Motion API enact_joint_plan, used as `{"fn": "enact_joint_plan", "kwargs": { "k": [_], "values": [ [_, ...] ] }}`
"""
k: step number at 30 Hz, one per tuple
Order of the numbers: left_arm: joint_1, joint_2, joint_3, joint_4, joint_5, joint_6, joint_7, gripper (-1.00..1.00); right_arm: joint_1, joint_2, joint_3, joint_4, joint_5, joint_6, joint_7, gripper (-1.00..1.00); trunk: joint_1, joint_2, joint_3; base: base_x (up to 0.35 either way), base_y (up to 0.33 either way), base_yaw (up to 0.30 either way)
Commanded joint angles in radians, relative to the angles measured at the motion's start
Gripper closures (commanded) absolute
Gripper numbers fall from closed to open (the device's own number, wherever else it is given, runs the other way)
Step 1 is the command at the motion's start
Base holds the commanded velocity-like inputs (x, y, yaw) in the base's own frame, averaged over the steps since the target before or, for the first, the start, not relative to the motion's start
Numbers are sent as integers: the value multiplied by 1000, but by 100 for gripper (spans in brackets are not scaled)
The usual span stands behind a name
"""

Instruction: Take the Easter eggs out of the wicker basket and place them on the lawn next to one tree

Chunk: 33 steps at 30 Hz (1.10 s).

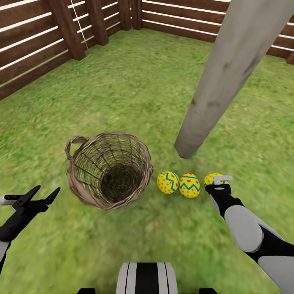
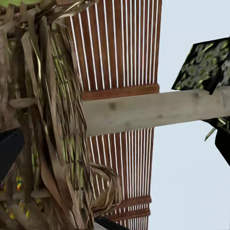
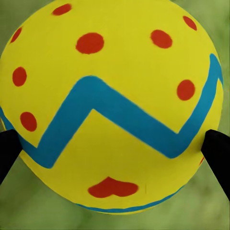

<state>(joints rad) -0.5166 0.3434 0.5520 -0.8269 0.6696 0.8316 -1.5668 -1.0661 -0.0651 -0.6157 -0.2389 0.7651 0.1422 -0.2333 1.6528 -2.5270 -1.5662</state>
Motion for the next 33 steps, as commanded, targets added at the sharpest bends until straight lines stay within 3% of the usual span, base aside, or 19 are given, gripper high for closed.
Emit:
{"fn": "enact_joint_plan", "kwargs": {
  "k": [1, 5, 9, 14, 24, 25, 30, 33],
  "values": [
    [0, 0, 0, 0, -1, 11, -4, -100, 0, 1, -3, -3, 8, 4, -1, 100, 0, 0, -5, 0, 0, 0],
    [0, 0, 0, 0, -1, 11, -4, -100, 0, 0, -1, -7, 8, 2, 8, 100, 2, -1, -20, 0, 0, 0],
    [0, 0, 0, 0, -1, 11, -4, -100, 0, -1, -2, -7, 7, 3, 73, 100, 4, -2, -35, 0, 0, 0],
    [0, 0, 0, 1, -1, 11, -4, -100, 0, -1, -2, -8, 6, 4, 79, 100, 6, -4, -55, 0, 0, 0],
    [0, 0, 0, 6, 1, 11, -4, -100, 0, 0, -3, -7, 6, 8, 79, 100, 6, -4, -55, 0, 0, 0],
    [0, 0, 0, 6, 1, 11, -4, -100, 0, 0, -2, -7, 6, 8, 80, -100, 6, -4, -55, 0, 0, 0],
    [0, 0, 0, 7, 1, 11, -4, -100, 0, 1, 0, -7, 8, 8, 80, -100, 6, -4, -55, 0, 0, 0],
    [0, 1, 0, 6, 1, 12, -4, -100, 0, 1, 0, -7, 8, 8, 81, -100, 5, -3, -43, 0, 0, 0]
  ]
}}
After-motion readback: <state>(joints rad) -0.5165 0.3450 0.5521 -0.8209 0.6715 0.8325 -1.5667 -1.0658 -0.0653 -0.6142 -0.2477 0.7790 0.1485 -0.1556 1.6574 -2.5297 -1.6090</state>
